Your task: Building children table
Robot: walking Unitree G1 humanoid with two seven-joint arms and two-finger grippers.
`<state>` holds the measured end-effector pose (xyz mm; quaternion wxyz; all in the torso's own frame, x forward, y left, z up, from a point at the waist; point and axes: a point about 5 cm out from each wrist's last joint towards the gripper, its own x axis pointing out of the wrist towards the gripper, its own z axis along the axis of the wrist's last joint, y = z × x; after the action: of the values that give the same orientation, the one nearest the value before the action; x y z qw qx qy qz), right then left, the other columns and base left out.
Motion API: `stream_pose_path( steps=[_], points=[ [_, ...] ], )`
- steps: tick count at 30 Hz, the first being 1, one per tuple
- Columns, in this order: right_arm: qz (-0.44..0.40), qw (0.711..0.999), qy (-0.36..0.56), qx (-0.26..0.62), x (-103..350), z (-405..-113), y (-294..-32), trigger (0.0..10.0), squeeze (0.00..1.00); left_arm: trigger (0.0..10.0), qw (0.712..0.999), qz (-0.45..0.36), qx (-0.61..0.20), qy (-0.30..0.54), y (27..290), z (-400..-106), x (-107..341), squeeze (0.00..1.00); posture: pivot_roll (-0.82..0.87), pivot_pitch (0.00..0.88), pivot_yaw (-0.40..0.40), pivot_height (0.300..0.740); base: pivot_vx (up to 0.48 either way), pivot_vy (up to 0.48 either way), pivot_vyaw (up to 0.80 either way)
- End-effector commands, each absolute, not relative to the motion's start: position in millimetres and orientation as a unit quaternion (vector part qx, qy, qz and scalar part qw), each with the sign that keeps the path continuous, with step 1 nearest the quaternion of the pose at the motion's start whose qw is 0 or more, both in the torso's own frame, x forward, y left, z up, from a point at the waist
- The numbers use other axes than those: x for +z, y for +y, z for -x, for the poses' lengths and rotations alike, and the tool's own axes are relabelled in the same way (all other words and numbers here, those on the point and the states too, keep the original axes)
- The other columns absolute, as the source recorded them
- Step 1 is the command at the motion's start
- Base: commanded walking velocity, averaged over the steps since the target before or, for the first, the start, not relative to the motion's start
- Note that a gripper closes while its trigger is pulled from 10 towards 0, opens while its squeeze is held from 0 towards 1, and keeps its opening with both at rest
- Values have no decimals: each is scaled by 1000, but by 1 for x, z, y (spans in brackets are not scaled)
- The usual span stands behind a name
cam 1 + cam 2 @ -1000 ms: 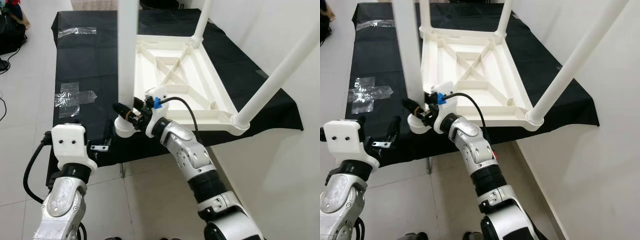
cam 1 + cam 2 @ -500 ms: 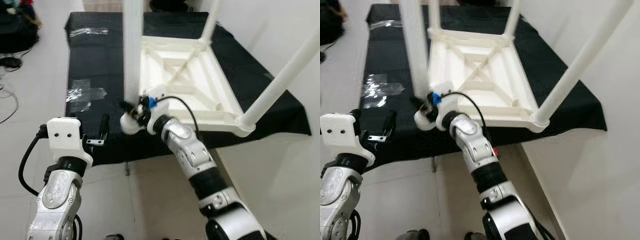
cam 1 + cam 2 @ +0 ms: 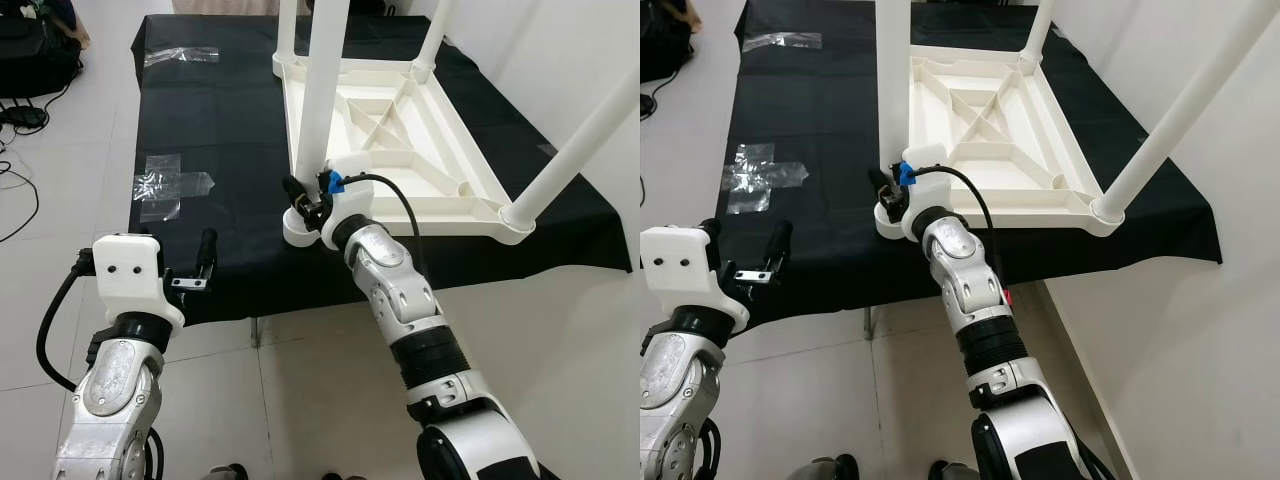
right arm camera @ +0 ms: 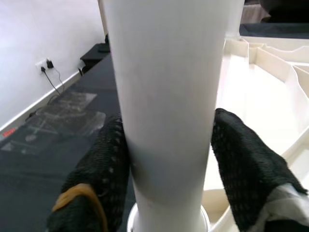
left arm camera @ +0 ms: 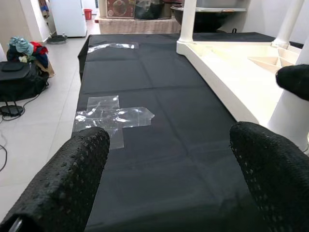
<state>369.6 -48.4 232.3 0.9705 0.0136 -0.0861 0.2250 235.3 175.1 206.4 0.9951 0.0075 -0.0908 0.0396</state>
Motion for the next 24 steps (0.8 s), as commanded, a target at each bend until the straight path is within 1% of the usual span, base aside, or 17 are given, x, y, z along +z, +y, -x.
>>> stream_pose_path(
  steps=[1, 5, 6, 9, 10, 12, 13, 15, 16, 18, 19, 20, 21, 22, 24],
  points=[
    [-25, 970, -93, 224, 237, -368, -46, 10000, 0, 10000, 996, -7, 35, -86, 173, -234, 203, 0, 46, 213, -138, 740, 0, 0, 0],
    [-30, 971, -99, 216, 240, -368, -48, 10000, 0, 10000, 996, -7, 36, -86, 173, -234, 203, 0, 45, 215, -138, 740, 0, 0, 0],
    [-70, 964, -126, 225, 249, -365, -53, 10000, 0, 10000, 996, -5, 35, -83, 173, -232, 202, 0, 44, 216, -139, 740, 0, 0, 0],
    [-88, 958, -138, 236, 253, -362, -54, 10000, 0, 10000, 996, -4, 35, -83, 173, -232, 201, 0, 44, 216, -139, 740, 0, 0, 0],
    [-99, 954, -159, 232, 256, -358, -60, 10000, 0, 10000, 996, -4, 32, -82, 172, -232, 201, 0, 43, 214, -140, 740, 0, 0, 0],
    [-86, 957, -207, 187, 257, -352, -79, 10000, 0, 10000, 996, -4, 27, -79, 168, -231, 199, 0, 41, 214, -140, 740, 0, 0, 0],
    [-103, 958, -206, 173, 254, -350, -86, 10000, 0, 10000, 997, -3, 24, -79, 167, -230, 199, 0, 39, 213, -135, 740, 0, 0, 0],
    [-117, 958, -201, 167, 252, -349, -89, 10000, 0, 10000, 997, -3, 23, -79, 167, -230, 198, 0, 39, 213, -135, 740, 0, 0, 0],
    [-145, 952, -188, 191, 248, -345, -87, 10000, 0, 10000, 997, -2, 22, -78, 166, -230, 198, 0, 38, 211, -132, 740, 0, 0, 0],
    [-145, 952, -188, 191, 248, -345, -87, 10000, 0, 10000, 997, -2, 22, -78, 166, -230, 198, 0, 38, 211, -132, 740, 0, 0, 0],
    [-175, 944, -175, 219, 246, -341, -83, 10000, 0, 10000, 997, -2, 21, -77, 166, -230, 197, 0, 38, 209, -131, 740, 0, 0, 0],
    [-175, 944, -175, 219, 246, -341, -83, 10000, 0, 10000, 997, -2, 21, -77, 166, -230, 197, 0, 38, 209, -131, 740, 0, 0, 0],
    [-216, 918, -138, 301, 239, -330, -72, 10000, 0, 10000, 997, -2, 20, -77, 166, -230, 197, 0, 37, 204, -129, 740, 0, 0, 0],
    [-243, 893, -114, 361, 235, -320, -65, 10000, 0, 10000, 997, -2, 20, -76, 165, -231, 197, 0, 37, 203, -128, 740, 0, 0, 0],
    [-243, 893, -114, 361, 235, -320, -65, 10000, 0, 10000, 997, -2, 20, -76, 165, -231, 197, 0, 37, 203, -128, 740, 0, 0, 0]
  ],
)
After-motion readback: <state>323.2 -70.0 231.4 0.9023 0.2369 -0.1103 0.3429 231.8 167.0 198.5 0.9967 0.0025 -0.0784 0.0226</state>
